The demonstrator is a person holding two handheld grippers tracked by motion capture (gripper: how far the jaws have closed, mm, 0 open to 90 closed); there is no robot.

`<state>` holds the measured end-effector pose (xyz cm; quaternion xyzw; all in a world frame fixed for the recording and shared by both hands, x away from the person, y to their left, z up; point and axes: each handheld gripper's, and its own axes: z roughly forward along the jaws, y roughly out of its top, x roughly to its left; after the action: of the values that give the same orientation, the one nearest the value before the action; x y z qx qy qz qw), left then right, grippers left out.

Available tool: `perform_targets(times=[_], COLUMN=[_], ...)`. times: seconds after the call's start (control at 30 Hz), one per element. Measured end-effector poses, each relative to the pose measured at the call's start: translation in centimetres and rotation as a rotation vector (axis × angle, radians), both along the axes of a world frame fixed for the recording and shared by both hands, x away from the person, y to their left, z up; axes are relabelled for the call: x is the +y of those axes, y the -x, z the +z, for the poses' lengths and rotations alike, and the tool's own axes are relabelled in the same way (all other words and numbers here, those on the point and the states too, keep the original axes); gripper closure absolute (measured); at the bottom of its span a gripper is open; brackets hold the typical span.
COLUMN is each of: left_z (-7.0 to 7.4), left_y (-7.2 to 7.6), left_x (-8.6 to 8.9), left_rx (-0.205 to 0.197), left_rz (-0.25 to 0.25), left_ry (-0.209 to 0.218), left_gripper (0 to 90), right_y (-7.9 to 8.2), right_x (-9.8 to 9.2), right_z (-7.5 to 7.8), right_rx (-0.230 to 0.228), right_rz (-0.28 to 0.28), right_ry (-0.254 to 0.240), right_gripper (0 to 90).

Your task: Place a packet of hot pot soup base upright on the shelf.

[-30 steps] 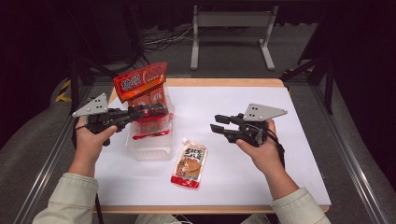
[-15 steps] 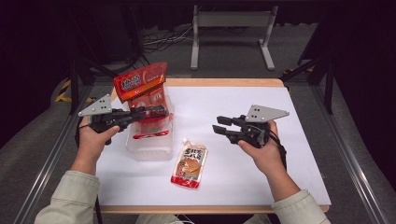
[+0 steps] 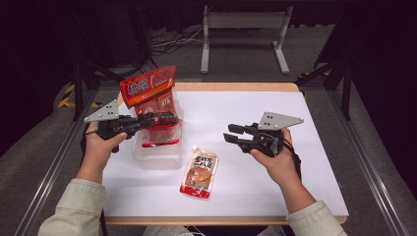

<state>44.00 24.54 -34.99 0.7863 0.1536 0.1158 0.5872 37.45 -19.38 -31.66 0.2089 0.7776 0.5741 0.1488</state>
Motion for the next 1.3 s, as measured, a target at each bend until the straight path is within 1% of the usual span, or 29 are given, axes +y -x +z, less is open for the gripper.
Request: perform_targets(times=[0.07,0.1,0.17,0.2,0.23,0.27,0.33,0.47,0.5,0.6,0.63,0.67,0.8,0.9,0.93,0.97,1.0,1.07,1.1,1.13,1.17,1.2,1.27,1.3], left_z=[-0.2,-0.4,-0.4,-0.5,-0.6,-0.7,-0.8,-1.3,-1.5,-1.9,-2.1,-2.2,-2.6,-2.9,-2.9,-3.0,-3.0,-2.8,-2.6,-2.6,-2.5,-2.4,-2.2,-2.1], left_y=[-0.1,-0.1,-0.2,-0.2,-0.3,-0.2,-0.3,-0.5,-0.5,-0.7,-0.8,-0.8,-0.8,-0.7,-0.6,-0.5,-0.5,-0.4,-0.3,-0.3,-0.1,-0.1,0.2,0.3], left_x=[0.1,0.1,0.1,0.2,0.2,0.2,0.2,-0.3,-0.4,-0.2,-0.1,0.0,0.1,0.0,0.0,0.1,0.1,0.4,0.5,0.5,0.6,0.7,0.8,0.9], left_rx=[0.0,0.014,0.009,0.019,0.016,0.026,0.025,0.043,0.049,0.059,0.067,0.069,0.093,0.106,0.108,0.115,0.122,0.11,0.108,0.108,0.112,0.108,0.112,0.104], left_rz=[-0.007,-0.01,-0.015,-0.02,-0.026,-0.031,-0.038,-0.038,-0.029,-0.025,-0.019,-0.014,-0.003,0.021,0.033,0.049,0.059,0.083,0.101,0.101,0.115,0.118,0.112,0.118], left_ry=[-0.007,0.002,-0.002,0.006,0.005,0.01,0.005,-0.048,-0.052,-0.035,-0.037,-0.048,-0.065,-0.101,-0.107,-0.101,-0.093,-0.076,-0.063,-0.063,-0.046,-0.039,-0.007,0.002], left_gripper=[88.8,88.7,88.7,88.7,88.7,88.7,88.6,87.9,87.7,87.3,86.9,86.6,84.8,82.2,80.4,78.3,72.4,58.9,54.5,44.6,44.6,39.2,33.5,29.8], right_y=[0.0,0.0,0.0,-0.1,-0.1,-0.1,-0.1,-0.1,-0.1,-0.1,-0.1,-0.2,-0.2,-0.2,-0.3,-0.3,-0.3,-0.3,-0.4,-0.4,-0.4,-0.4,-0.4,-0.4], right_x=[0.0,0.0,0.0,0.0,0.0,0.0,0.1,0.2,0.2,0.1,0.1,0.1,0.0,0.1,0.1,0.1,0.1,0.2,0.2,0.2,0.3,0.3,0.4,0.5], right_z=[0.0,-0.1,-0.1,-0.1,-0.1,-0.1,-0.1,-0.2,-0.2,-0.2,-0.2,-0.2,-0.4,-0.5,-0.6,-0.6,-0.6,-0.7,-0.7,-0.7,-0.7,-0.7,-0.8,-0.8], right_rx=[0.004,0.005,0.007,0.007,0.008,0.008,0.009,0.013,0.013,0.014,0.014,0.016,0.022,0.025,0.026,0.028,0.03,0.03,0.031,0.031,0.032,0.033,0.033,0.034], right_rz=[0.001,0.002,0.001,0.002,0.002,0.002,0.003,0.005,0.005,0.004,0.003,0.002,0.003,0.003,0.002,0.003,0.004,0.004,0.003,0.003,0.005,0.007,0.009,0.01], right_ry=[0.0,-0.001,-0.001,-0.001,0.0,-0.001,-0.001,0.0,0.001,-0.001,0.0,0.001,-0.003,-0.002,-0.001,0.001,0.001,0.002,0.003,0.003,0.002,0.001,0.0,0.001], right_gripper=[64.1,64.1,64.1,64.0,64.0,64.0,64.0,63.9,63.9,63.8,63.8,63.8,63.1,63.1,63.1,63.1,63.0,63.1,63.1,63.1,63.0,62.9,62.9,62.8])
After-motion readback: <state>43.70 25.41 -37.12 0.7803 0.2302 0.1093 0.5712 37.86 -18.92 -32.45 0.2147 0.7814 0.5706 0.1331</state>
